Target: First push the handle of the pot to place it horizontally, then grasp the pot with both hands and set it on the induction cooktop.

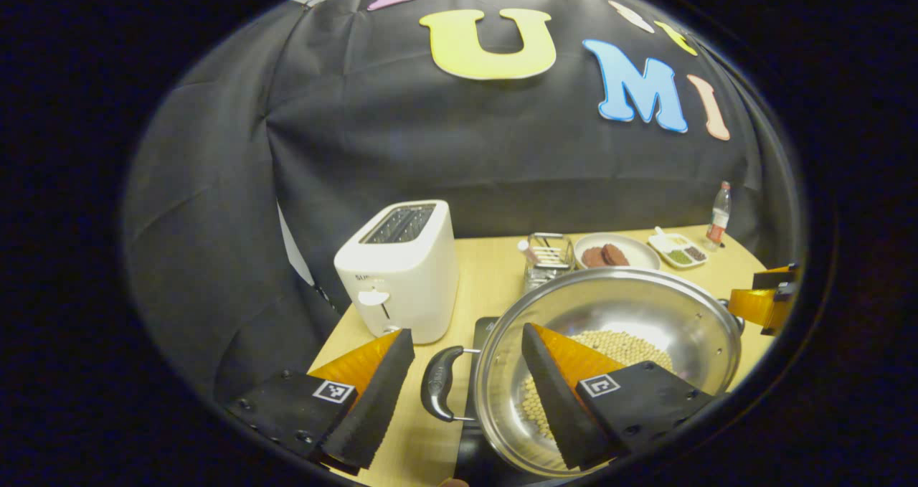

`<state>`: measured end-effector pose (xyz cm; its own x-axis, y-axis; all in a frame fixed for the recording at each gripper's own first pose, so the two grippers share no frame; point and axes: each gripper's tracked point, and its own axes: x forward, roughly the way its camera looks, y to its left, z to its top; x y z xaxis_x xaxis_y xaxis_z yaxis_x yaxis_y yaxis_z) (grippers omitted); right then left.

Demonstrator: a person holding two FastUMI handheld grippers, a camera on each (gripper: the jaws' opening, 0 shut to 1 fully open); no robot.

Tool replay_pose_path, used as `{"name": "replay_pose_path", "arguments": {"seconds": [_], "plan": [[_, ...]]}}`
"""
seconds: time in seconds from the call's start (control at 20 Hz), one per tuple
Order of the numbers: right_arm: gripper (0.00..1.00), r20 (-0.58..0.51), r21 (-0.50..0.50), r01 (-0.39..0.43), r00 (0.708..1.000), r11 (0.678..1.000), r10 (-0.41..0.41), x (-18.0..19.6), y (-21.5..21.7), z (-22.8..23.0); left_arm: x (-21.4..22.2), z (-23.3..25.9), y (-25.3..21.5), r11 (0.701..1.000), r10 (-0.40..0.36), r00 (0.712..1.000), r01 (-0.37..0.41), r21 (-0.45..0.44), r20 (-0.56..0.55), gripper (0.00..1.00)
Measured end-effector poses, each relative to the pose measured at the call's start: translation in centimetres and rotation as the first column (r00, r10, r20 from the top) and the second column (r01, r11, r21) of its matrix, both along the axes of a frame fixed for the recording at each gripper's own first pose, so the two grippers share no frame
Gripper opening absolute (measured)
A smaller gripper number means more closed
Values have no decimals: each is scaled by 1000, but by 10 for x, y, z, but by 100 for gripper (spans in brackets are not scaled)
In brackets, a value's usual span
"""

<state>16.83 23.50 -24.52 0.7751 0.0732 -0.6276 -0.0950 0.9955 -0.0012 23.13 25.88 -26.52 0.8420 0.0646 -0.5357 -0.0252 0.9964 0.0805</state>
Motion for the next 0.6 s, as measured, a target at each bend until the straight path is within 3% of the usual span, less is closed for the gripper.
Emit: {"name": "replay_pose_path", "arguments": {"seconds": [0.05, 0.1, 0.2, 0.4, 0.6], "plan": [[98, 24, -5, -8, 1000, 1000, 8, -1, -6, 9, -2, 15, -7, 1000, 5, 999, -5, -5, 34, 98], [98, 51, -9, -18, 999, 1000, 18, -4, -14, 19, -6, 31, -19, 1000, 7, 998, -6, -16, 69, 91], [98, 102, -19, -35, 994, 999, 37, -11, -32, 39, -19, 62, -46, 999, 7, 992, -2, -39, 124, 100], [98, 259, -29, -61, 964, 998, 67, -33, -79, 95, -46, 116, -102, 998, 17, 977, -2, -70, 211, 100], [97, 335, -11, -84, 939, 996, 83, -67, -128, 133, -86, 165, -164, 997, 17, 955, 6, -78, 295, 98]]}}
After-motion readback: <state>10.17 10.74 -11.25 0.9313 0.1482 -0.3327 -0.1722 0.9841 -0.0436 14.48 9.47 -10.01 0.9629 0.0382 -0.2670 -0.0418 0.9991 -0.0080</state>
